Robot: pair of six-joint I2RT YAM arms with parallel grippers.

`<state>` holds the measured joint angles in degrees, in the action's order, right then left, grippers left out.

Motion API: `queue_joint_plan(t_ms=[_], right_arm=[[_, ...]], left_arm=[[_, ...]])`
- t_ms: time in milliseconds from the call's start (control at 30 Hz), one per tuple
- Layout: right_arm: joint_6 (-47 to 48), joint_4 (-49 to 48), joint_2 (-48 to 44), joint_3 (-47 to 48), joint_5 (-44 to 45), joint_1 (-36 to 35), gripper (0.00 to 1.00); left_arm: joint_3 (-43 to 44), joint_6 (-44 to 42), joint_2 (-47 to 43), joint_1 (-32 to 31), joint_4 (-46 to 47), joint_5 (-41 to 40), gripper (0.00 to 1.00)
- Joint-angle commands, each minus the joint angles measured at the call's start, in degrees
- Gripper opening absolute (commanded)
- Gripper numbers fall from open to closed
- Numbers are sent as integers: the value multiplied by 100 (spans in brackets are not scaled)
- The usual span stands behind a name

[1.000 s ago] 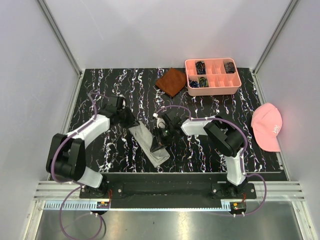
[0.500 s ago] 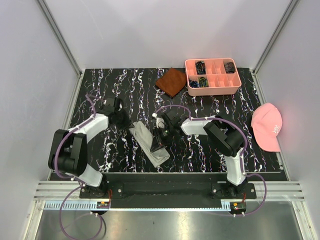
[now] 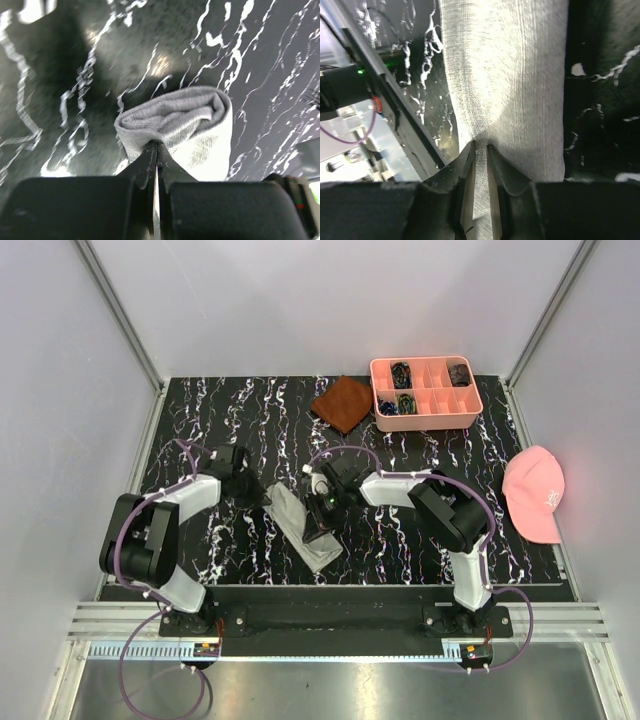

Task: Fold the napkin into a case and place the utensils inside
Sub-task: Smooth out the smaller rectangle-folded napkin at the center of the board.

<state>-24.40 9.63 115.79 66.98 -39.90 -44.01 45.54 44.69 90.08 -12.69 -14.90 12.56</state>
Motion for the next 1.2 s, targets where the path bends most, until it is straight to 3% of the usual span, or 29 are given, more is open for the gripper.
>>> queue_joint_plan(t_ms=[0, 233, 467, 667, 833, 967, 1167], right_arm=[[814, 1363, -222, 420, 1159, 59, 27], [1192, 2394, -461, 1614, 1924, -239, 55], [1368, 2948, 381, 2714, 2916, -766, 75], [1447, 3089, 699, 3049, 3524, -1031, 75], [1210, 3239, 297, 2514, 3752, -1048, 65], [1078, 3072, -388, 1916, 3692, -1048, 65], [911, 2589, -715, 1353, 2972, -1040, 65]], left_arm=[[86, -180, -640, -14, -619, -543, 4], [955, -478, -1834, 126, -1682, -965, 32], [1054, -768, -3215, 521, -2526, -1229, 42], [825, -725, -3708, 566, -2668, -931, 42], [676, -751, -3647, 566, -2624, -825, 41], [395, -646, -3489, 566, -2089, -413, 41], [139, -365, -2436, 321, -736, 1054, 33]])
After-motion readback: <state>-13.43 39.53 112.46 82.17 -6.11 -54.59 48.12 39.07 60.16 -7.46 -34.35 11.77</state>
